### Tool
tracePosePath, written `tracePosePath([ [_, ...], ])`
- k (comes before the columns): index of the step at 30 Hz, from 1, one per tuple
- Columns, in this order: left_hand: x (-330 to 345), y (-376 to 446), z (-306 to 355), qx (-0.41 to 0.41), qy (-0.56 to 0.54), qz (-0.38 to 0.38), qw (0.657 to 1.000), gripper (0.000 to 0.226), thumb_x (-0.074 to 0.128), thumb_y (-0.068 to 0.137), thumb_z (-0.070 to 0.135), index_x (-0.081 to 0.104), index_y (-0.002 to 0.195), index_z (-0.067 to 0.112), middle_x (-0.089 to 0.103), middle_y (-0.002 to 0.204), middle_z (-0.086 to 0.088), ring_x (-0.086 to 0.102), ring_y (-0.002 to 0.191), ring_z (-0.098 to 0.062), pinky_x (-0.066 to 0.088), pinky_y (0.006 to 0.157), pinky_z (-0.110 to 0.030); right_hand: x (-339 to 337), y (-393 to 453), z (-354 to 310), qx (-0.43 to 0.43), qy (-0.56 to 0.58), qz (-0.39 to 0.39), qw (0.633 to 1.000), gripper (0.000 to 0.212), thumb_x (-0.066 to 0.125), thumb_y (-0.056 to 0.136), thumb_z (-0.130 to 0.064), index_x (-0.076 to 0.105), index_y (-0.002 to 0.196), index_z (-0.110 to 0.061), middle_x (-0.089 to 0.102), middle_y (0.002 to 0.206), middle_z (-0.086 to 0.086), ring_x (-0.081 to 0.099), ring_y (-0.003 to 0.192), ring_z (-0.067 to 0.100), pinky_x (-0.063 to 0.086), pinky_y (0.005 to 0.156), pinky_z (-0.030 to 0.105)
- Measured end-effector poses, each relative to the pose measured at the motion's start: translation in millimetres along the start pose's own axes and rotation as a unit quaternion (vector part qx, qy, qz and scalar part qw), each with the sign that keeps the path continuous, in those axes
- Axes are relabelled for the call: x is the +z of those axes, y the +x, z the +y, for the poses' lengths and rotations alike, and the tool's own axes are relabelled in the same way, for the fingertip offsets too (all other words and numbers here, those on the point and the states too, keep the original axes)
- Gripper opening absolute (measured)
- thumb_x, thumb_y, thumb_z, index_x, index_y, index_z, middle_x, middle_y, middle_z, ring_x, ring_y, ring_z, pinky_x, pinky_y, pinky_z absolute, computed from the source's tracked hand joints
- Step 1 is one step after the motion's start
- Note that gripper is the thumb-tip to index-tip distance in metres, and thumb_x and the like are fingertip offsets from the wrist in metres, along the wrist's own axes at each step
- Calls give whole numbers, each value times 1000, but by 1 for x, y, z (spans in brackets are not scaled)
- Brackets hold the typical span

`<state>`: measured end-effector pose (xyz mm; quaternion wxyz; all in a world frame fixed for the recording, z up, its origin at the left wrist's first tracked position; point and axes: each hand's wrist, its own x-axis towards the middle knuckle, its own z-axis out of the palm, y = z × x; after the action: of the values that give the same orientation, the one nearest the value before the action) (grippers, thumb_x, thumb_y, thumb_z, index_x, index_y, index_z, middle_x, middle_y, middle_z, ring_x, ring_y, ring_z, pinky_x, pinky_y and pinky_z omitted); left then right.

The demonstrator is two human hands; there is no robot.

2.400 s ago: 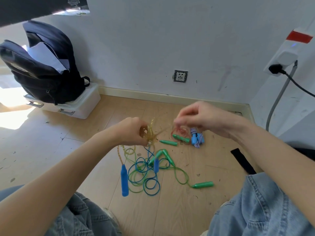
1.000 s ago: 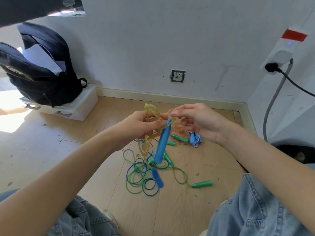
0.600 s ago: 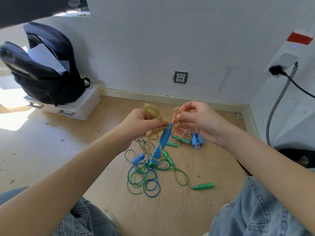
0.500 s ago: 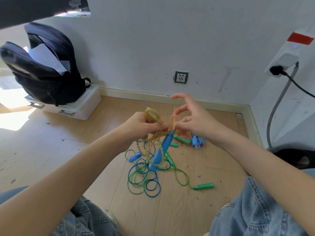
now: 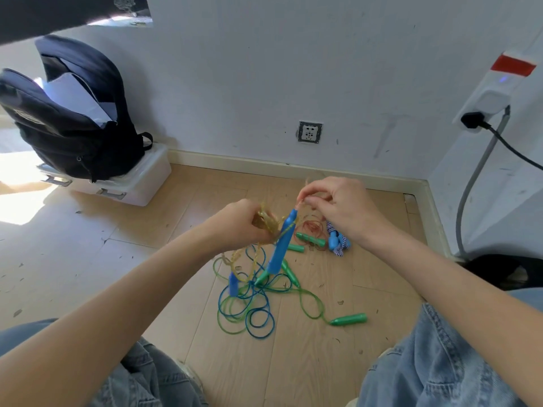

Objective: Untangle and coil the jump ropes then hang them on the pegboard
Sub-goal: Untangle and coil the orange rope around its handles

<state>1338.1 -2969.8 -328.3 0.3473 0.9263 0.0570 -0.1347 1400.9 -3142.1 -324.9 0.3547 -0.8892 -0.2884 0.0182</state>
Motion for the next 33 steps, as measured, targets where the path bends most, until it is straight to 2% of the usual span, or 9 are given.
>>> tracePosePath([
  [3, -2, -6, 0, -9, -55, -58, 997, 18, 72, 77, 15, 61, 91, 18, 65, 86, 0, 60, 83, -16, 49, 80, -30, 1, 1, 1, -29, -33, -51, 998, 13, 52, 92, -13, 62, 86, -19, 50, 111, -4, 48, 90, 4, 37, 86, 22],
  [5, -5, -7, -2, -15, -72, -63, 995, 25, 75, 74, 16, 59, 92, 19, 63, 86, 1, 58, 81, -14, 48, 78, -29, -2, 2, 0, -41, -23, -69, 997, 13, 49, 93, -13, 58, 86, -19, 41, 116, -7, 43, 80, -4, 32, 79, 14],
  [7, -6, -8, -3, -19, -89, -61, 994, 30, 78, 71, 20, 61, 96, 17, 65, 89, 0, 59, 82, -14, 48, 79, -29, -3, 3, -1, -27, 2, -92, 995, 13, 46, 94, -11, 56, 88, -17, 52, 105, -6, 48, 64, -5, 35, 62, 5],
  [10, -4, -8, -2, -24, -66, -61, 996, 30, 78, 71, 22, 63, 96, 17, 67, 94, -4, 58, 82, -14, 49, 79, -31, -3, 1, 1, 13, 22, -128, 991, 9, 45, 95, -14, 52, 90, -15, 66, 74, 6, 51, 42, 2, 38, 42, 12],
  [13, -3, -6, -4, -38, -69, -61, 995, 25, 76, 73, 20, 65, 96, 17, 66, 92, -4, 57, 81, -14, 47, 75, -28, -12, 3, 7, 63, 26, -130, 989, 9, 58, 90, -27, 52, 92, -21, 69, 68, 2, 51, 41, 2, 42, 43, 17],
  [17, -6, -3, -8, -59, -86, -55, 993, 21, 69, 78, 21, 68, 95, 9, 63, 85, -1, 54, 81, -15, 40, 70, -23, -16, 3, 12, 120, 36, -262, 957, 15, 70, 82, -22, 61, 91, -15, 69, 63, -2, 58, 46, 6, 44, 45, 14],
  [24, -16, 1, -16, -89, -133, 9, 987, 26, 51, 90, 38, 64, 83, 17, 67, 63, 8, 41, 58, -10, 30, 54, -24, -18, 8, 19, 98, 4, -89, 991, 15, 65, 83, -6, 63, 72, -15, 65, 61, -3, 59, 44, -1, 43, 44, 9],
  [29, -19, 0, -12, -75, -171, -85, 979, 40, 44, 90, 54, 64, 103, 22, 73, 76, 3, 36, 55, -6, 27, 48, -18, -13, 10, 22, 111, -64, 31, 991, 9, 52, 89, -6, 58, 83, -9, 52, 68, -5, 47, 61, 4, 35, 53, 15],
  [33, -17, 0, -12, -82, -142, -101, 981, 26, 60, 86, 40, 65, 101, 20, 72, 77, 5, 39, 54, -4, 26, 52, -20, -10, 10, 24, 109, -117, 54, 986, 18, 42, 89, -2, 60, 87, -5, 49, 65, -2, 40, 54, 8, 26, 46, 20],
])
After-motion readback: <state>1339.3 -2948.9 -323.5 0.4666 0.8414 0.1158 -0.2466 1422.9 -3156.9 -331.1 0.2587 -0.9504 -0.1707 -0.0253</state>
